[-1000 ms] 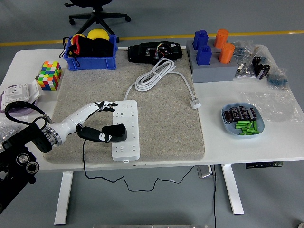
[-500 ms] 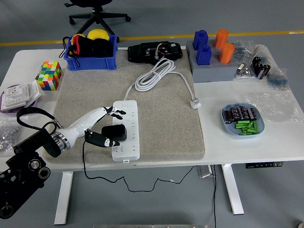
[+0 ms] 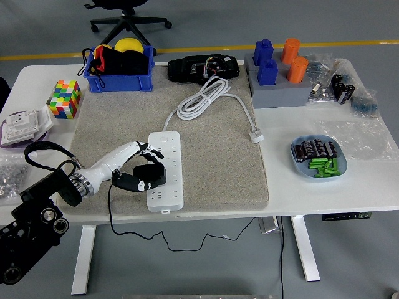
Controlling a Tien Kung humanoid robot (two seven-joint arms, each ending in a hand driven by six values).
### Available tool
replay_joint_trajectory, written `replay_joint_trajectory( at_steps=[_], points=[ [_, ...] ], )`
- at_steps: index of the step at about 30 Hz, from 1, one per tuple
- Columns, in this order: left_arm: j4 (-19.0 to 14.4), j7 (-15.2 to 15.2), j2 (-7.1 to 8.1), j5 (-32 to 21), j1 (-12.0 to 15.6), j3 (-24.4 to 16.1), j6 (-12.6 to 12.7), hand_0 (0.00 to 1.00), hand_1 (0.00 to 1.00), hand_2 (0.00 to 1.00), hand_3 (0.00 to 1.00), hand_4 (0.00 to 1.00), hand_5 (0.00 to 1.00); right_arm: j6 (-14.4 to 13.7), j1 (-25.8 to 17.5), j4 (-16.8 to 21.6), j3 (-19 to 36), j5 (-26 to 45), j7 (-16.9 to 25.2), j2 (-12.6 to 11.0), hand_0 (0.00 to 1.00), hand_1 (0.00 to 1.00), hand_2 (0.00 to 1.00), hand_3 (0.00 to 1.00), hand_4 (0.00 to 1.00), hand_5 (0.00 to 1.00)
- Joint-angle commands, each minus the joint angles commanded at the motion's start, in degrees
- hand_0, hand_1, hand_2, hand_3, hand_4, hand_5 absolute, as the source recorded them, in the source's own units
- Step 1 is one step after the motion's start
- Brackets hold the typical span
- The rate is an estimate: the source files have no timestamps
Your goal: Pull the plug out,throw it away,press the button
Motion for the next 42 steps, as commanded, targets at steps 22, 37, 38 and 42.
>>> replay_joint_trajectory(
  at_steps=[22,37,38,42],
  points=[
    [-0.69,0.14,-0.13,-2.93,-0.04,-0.4,0.88,0.552,0.338,0.393,0.563,0.689,0.002,-0.05,-0.02,0.06,0.01,0.05,0.04,-0.02,0.728,0.678,0.658,0.641,0.742,0.581],
    [1.59,-1.4,0.35,-4.47,-2.3,-6.0,1.99,0.557,0.335,0.384,0.56,0.66,0.002,-0.02,-0.04,-0.03,-0.05,0.13,0.0,0.05,0.727,0.678,0.659,0.642,0.742,0.581],
    [2.77,-1.62,0.38,-4.38,-2.99,-6.77,2.27,0.557,0.335,0.384,0.56,0.66,0.002,-0.02,-0.04,-0.02,-0.05,0.13,0.0,0.01,0.727,0.678,0.659,0.642,0.742,0.581],
    [7.57,-2.19,0.17,-2.34,-5.11,-8.29,3.56,0.565,0.341,0.385,0.558,0.662,0.002,-0.02,0.01,-0.02,-0.11,0.16,0.02,-0.04,0.727,0.678,0.659,0.642,0.742,0.581]
  ],
)
